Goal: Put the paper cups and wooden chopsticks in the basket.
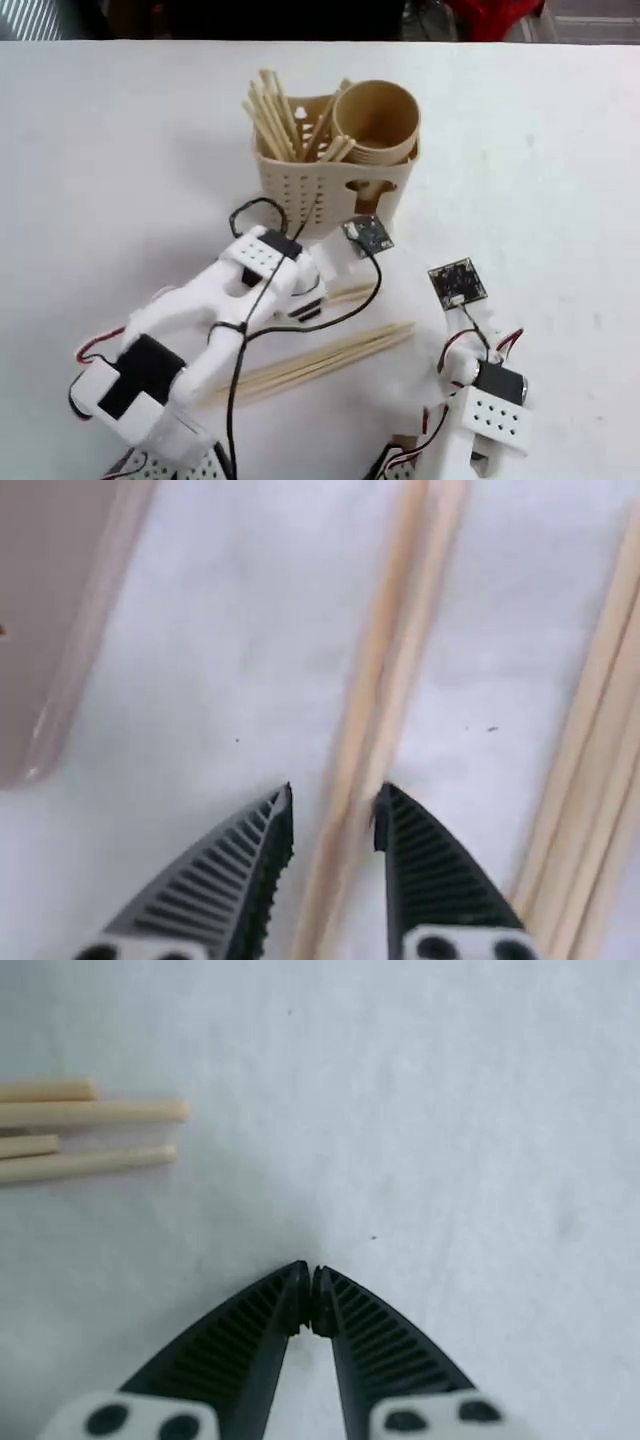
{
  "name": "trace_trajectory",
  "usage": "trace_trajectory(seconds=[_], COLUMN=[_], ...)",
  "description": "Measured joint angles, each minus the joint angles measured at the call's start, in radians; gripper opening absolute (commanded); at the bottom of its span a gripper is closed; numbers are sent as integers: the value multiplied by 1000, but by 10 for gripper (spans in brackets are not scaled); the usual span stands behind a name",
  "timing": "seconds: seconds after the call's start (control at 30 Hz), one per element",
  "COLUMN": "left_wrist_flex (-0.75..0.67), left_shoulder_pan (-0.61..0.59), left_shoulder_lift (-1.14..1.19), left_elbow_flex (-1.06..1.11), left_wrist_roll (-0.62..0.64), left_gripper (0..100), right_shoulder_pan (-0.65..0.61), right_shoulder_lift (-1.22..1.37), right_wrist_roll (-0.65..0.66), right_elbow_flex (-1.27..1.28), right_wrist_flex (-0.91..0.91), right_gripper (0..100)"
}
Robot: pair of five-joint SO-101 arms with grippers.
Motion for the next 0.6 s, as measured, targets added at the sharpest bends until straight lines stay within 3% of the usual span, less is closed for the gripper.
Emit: trace_trajectory(seconds=[0.17,0.43,0.6], left_wrist_flex=[-2,2,103], left_shoulder_pan=[0,-6,-6], left_shoulder_lift=[6,11,-11], left_elbow_flex=[-5,-14,-77], left_wrist_roll=[0,0,0], left_gripper=[20,23,23], right_shoulder_pan=[0,0,0], right_shoulder_lift=[0,0,0], right_wrist_roll=[0,0,0], right_elbow_flex=[0,0,0], right_wrist_flex=[0,0,0], right_gripper=[18,18,18])
